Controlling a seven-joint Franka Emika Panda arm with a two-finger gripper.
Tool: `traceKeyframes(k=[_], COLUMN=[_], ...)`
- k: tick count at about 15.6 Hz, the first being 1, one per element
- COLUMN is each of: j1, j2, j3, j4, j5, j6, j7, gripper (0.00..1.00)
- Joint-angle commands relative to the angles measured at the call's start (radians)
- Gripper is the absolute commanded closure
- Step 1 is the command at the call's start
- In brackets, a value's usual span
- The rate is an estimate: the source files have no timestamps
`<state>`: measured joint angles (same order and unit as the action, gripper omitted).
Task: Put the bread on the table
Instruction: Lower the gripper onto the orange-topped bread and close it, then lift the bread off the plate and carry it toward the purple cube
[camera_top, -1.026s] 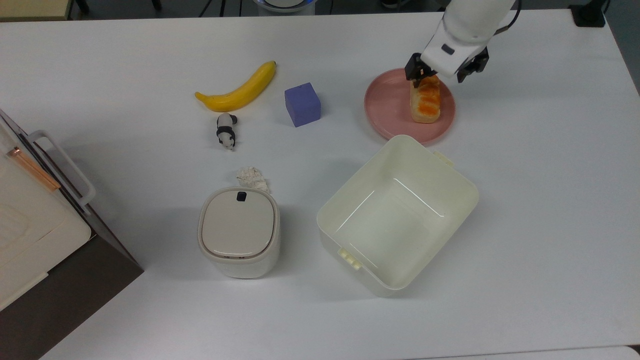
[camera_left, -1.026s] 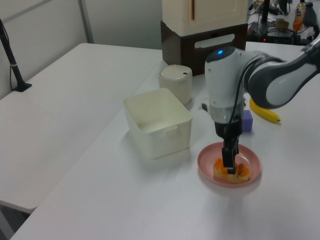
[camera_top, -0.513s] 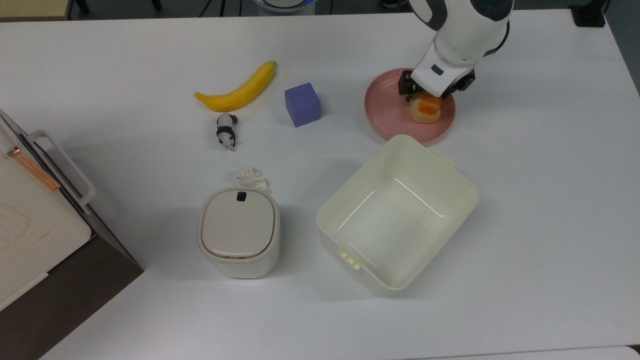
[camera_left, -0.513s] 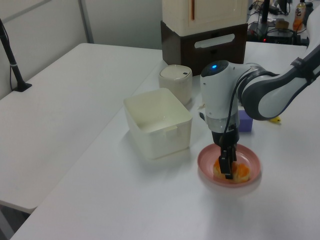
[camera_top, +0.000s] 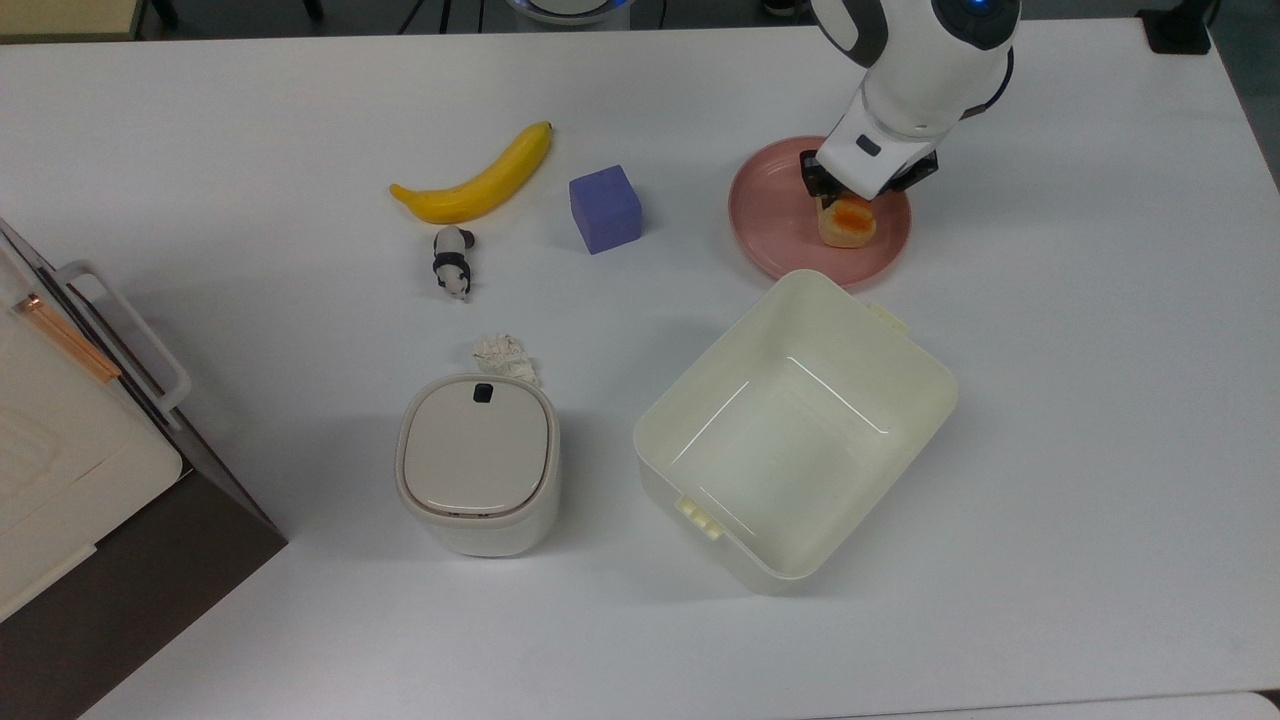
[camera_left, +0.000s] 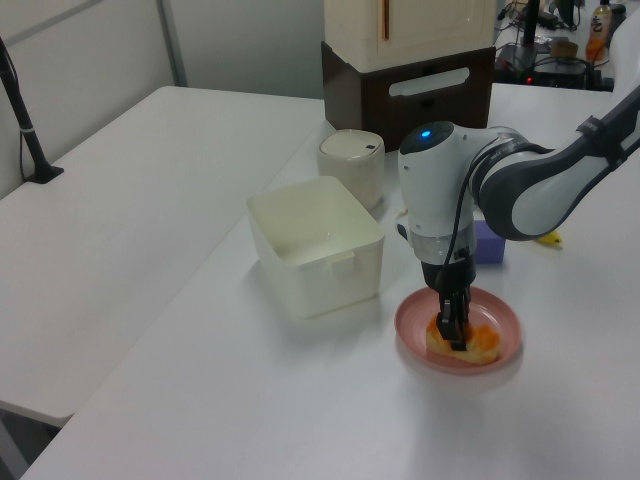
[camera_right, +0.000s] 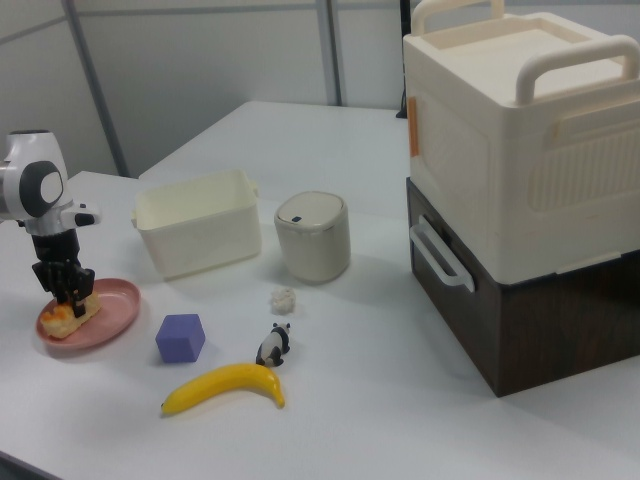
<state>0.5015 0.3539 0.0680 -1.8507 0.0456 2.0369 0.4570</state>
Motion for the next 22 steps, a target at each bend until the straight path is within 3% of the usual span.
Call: traceKeyframes(k=[1,5,10,16,20,21,22], j1=[0.012,0.002,-0.092,-0.337,-0.451,-0.463,-0.466], j2=[-0.027,-0.107,-0.182,-0.188,-0.164,-0.161,-0.156], j3=[-0.005,-0.005,-0.007,-0.010,-0.008,-0.008,-0.008], j4=[-0.004,0.019,0.019,0.056,0.106,0.120,0.126], j5=[-0.018,-0.018,-0.050,-0.095,-0.092,-0.092,-0.092], j6=[0.000,-0.104,-0.176,-0.173,-0.164,-0.164,-0.164], j7=[0.025,0.014,-0.096,-0.332,-0.405,-0.405,-0.405], gripper=[0.67,0.67,0.66,0.64,0.56,0.48,0.26])
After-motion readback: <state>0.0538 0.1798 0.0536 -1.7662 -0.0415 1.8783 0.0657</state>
